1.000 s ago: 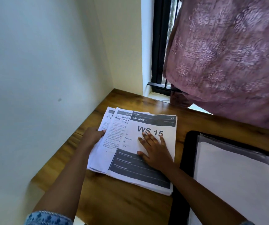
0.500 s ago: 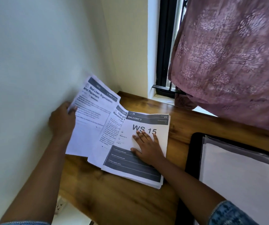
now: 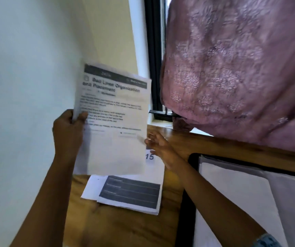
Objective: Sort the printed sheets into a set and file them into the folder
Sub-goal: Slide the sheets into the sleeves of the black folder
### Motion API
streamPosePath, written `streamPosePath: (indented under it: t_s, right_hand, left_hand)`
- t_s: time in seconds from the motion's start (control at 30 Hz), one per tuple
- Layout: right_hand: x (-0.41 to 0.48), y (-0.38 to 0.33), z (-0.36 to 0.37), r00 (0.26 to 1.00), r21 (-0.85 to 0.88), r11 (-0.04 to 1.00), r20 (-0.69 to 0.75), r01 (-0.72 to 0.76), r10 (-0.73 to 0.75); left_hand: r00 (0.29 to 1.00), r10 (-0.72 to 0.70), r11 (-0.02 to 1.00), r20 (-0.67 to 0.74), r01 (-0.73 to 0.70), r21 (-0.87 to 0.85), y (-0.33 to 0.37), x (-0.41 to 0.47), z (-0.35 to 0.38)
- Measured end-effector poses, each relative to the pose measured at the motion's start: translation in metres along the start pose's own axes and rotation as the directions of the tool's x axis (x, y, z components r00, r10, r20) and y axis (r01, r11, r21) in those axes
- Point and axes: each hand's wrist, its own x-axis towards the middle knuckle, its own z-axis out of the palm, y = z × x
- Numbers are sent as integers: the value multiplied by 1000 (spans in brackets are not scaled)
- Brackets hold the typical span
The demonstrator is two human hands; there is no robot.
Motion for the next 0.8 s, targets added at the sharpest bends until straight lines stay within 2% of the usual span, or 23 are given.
streamPosePath:
  t_s: [0.1,0.17,0.23,0.33,0.47,0.53,0.57,0.63,0.67,0.73,0.8]
  right_hand:
    - [-29,-19,-36,994,83,992,-68,92,-86]
    - [-51,-20,-67,973,14,991,-193,131,-126]
    - [-80,-19,-105,937,-102,984,-306,143,-168]
    - [-111,-17,-145,887,-260,956,-398,136,-234]
    - [-164,-13,-209,828,-450,886,-451,112,-334]
    - [-190,-10,-234,814,-458,889,-507,24,-283]
    - [-202,-9,-244,808,-434,901,-536,-16,-244]
    - [-223,-11,-261,805,-337,939,-575,-67,-149]
    - [-232,-14,-268,805,-267,960,-585,-79,-97]
    - [-250,-23,-281,795,-36,992,-602,-120,74]
    - [-266,-23,-300,786,59,980,-590,-188,186]
  left_hand:
    - [986,-48,994,162,63,-88,12,-27,41]
    - [951,-95,975,293,149,-166,21,-50,75]
    - [888,-148,933,435,271,-236,34,-79,113]
    - [782,-208,848,587,443,-290,53,-110,154]
    - [592,-165,735,789,608,-302,96,-174,205]
    - [550,-179,741,816,621,-255,114,-208,225]
    - [521,-131,755,843,603,-256,120,-225,235]
    - [387,-10,772,922,589,-239,132,-257,256]
    - [338,-7,772,941,600,-209,139,-274,266]
    - [313,3,788,950,584,-195,147,-305,287]
    - [288,-13,864,958,486,-134,160,-336,306]
